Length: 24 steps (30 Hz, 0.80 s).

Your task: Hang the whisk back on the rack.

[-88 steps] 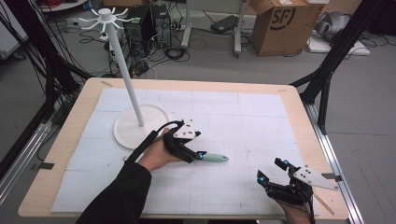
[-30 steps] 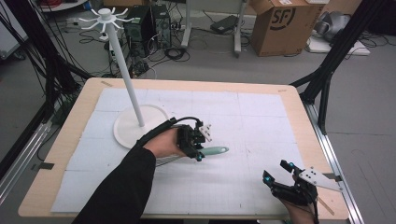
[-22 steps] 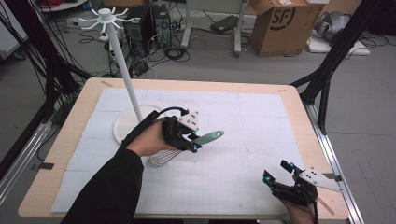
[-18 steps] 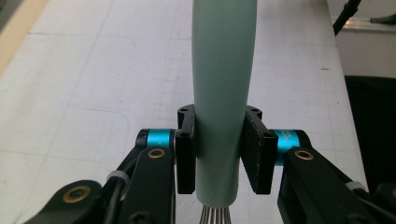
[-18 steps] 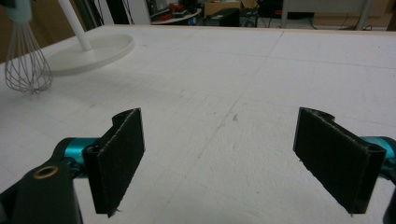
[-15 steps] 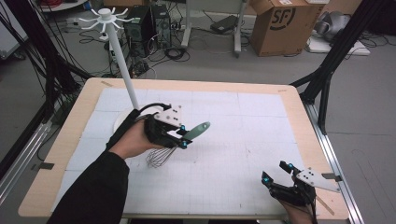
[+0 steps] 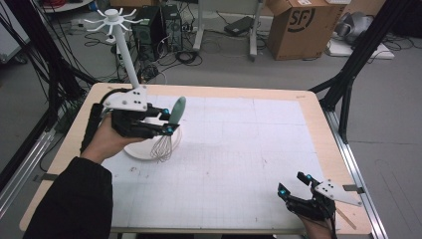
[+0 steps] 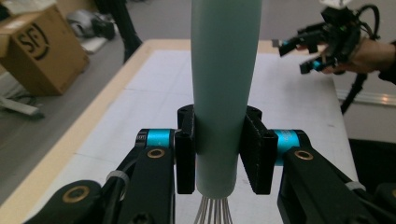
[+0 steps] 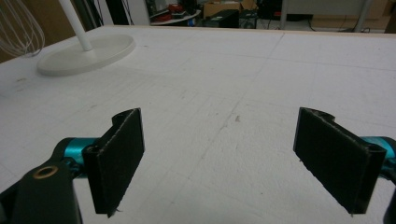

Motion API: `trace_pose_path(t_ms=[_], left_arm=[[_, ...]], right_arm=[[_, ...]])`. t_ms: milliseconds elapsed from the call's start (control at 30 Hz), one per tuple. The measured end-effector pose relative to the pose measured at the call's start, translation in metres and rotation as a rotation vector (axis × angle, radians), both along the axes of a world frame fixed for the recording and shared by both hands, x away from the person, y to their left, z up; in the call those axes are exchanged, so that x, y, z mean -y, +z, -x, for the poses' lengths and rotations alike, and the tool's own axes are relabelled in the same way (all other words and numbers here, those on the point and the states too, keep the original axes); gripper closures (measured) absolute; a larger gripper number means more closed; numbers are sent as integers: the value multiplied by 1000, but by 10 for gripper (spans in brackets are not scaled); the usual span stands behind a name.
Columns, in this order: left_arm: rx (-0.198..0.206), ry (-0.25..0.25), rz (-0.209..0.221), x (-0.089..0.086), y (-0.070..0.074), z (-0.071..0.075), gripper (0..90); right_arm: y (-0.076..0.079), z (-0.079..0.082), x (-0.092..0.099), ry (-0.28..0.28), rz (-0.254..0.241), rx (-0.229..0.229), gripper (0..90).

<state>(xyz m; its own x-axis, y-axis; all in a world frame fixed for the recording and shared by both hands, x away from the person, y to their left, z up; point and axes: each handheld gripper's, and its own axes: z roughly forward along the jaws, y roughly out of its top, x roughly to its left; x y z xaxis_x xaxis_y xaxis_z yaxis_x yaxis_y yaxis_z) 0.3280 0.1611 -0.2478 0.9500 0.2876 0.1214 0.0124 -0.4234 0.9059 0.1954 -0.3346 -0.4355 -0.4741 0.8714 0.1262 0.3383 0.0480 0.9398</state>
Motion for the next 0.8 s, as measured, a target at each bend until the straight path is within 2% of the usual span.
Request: trace_pose_path(t_ms=[67,167,300,433,567,667,800], left_arm=[[13,21,12,-9,6,-1,692],[23,53,52,-27,17,-2,691],[42,121,46,-46,28,-4,691],[44,165,68,-63,38,-5,691],[28,209,130,-85,45,-7,691],[44,244,144,-99,52,-4,691],[43,272,180,-115,60,-1,691]], right_arm=[[1,0,0,-3,-1,3,154],[0,0,1,-2,-1,7,154],[0,0,2,-1,-9,2,154],[1,0,1,-2,-12,4,154],[2,0,0,3,-7,6,154],[2,0,0,3,-5,7,154],[1,-1,1,1,-9,0,154]])
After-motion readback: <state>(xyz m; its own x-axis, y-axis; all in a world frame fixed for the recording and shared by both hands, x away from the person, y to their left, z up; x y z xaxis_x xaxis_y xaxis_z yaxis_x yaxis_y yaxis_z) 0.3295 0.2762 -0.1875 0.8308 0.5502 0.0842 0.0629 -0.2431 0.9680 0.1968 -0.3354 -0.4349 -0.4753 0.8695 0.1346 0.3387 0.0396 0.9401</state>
